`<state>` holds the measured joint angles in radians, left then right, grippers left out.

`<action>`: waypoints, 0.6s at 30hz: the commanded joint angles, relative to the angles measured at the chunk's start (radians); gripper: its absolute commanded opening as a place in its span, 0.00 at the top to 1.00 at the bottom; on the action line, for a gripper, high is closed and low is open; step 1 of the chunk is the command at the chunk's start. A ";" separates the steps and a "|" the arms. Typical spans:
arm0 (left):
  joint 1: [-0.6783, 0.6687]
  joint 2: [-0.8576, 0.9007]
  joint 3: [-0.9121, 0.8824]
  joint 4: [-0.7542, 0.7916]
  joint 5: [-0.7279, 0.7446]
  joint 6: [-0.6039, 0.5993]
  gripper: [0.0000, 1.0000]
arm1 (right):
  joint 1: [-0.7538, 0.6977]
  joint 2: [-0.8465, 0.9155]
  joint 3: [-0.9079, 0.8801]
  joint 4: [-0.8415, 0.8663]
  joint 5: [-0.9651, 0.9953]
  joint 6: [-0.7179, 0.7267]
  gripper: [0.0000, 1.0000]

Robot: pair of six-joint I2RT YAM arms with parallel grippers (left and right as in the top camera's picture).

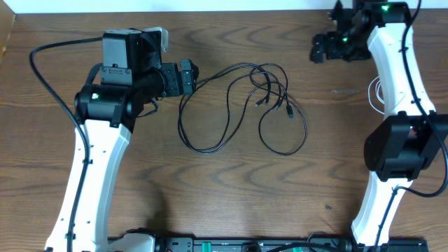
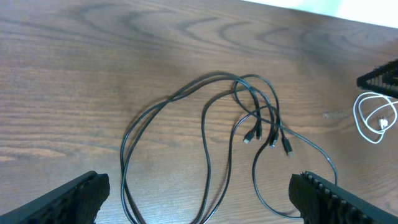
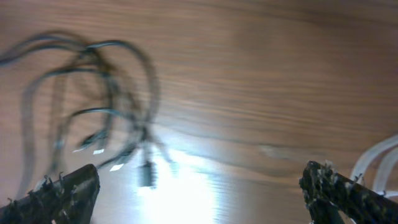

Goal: Untangle cables

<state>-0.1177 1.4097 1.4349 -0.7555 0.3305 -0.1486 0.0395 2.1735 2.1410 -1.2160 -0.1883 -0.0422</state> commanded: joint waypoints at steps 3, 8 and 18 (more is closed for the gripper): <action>0.006 0.030 0.009 -0.006 -0.006 0.017 0.02 | 0.076 -0.043 0.017 -0.047 -0.092 -0.028 0.01; 0.006 0.040 0.009 -0.007 -0.006 0.017 0.02 | 0.132 -0.041 -0.028 -0.074 -0.087 -0.068 0.01; 0.006 0.041 0.009 -0.007 -0.006 0.017 0.02 | 0.173 -0.040 -0.247 -0.047 -0.274 -0.212 0.03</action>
<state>-0.1177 1.4422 1.4349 -0.7597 0.3305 -0.1482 0.1852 2.1586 1.9427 -1.2671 -0.3283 -0.1371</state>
